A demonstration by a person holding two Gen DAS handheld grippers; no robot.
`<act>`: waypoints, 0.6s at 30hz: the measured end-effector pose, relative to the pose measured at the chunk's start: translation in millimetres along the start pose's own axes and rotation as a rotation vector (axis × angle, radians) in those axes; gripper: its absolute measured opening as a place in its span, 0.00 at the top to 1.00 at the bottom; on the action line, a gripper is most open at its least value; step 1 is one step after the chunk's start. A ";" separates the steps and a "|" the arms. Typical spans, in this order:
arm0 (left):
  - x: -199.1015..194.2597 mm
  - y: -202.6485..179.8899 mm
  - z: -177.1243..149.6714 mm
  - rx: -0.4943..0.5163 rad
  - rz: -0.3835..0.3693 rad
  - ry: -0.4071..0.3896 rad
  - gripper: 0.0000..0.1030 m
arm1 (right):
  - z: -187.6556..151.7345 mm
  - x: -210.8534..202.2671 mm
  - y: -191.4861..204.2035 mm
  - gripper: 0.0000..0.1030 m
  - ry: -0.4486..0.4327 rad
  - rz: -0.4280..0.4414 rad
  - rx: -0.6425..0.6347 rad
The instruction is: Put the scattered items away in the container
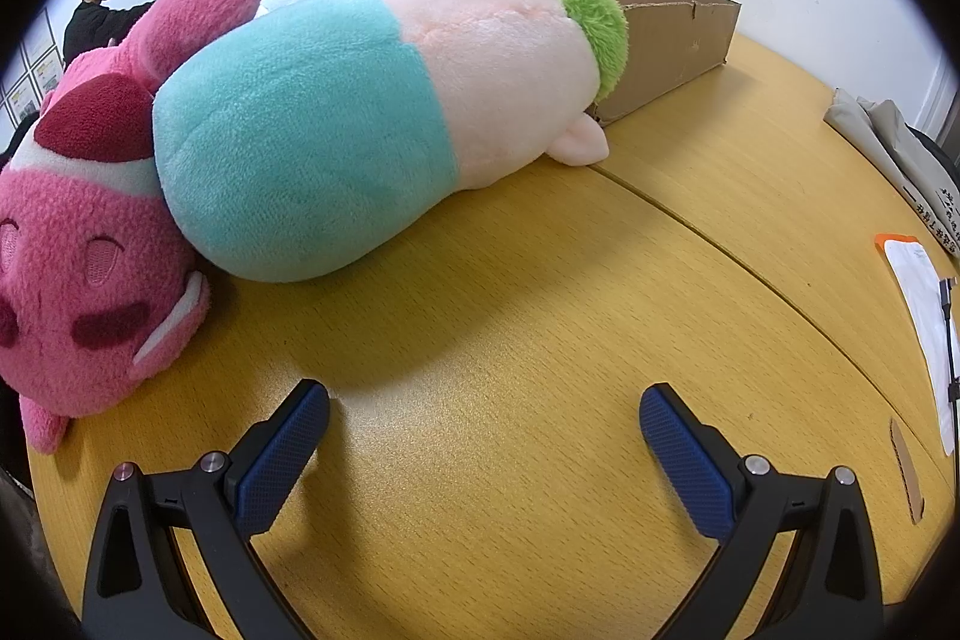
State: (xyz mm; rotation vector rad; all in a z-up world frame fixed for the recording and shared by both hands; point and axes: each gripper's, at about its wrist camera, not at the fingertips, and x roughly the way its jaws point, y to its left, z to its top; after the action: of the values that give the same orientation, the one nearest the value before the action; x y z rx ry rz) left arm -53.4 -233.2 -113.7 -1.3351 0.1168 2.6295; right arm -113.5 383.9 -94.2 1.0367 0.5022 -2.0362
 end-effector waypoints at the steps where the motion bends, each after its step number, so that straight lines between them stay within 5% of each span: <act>1: 0.1 0.0 0.2 0.000 0.000 0.000 0.00 | 0.3 0.0 -0.2 0.00 0.000 0.002 0.000; 14: -22.0 -8.4 -16.3 -0.118 0.100 -0.045 0.00 | -4.8 -6.9 19.3 0.01 0.002 -0.109 0.134; 18: -69.8 -27.1 -38.7 -0.199 0.134 -0.137 0.00 | -12.3 -20.5 37.6 0.01 0.047 -0.308 0.220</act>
State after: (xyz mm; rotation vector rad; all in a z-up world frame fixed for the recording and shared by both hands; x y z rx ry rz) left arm 23.0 -221.9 -79.8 -1.2383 -0.0808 2.9014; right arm -70.3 378.0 -84.9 1.1995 0.4943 -2.3851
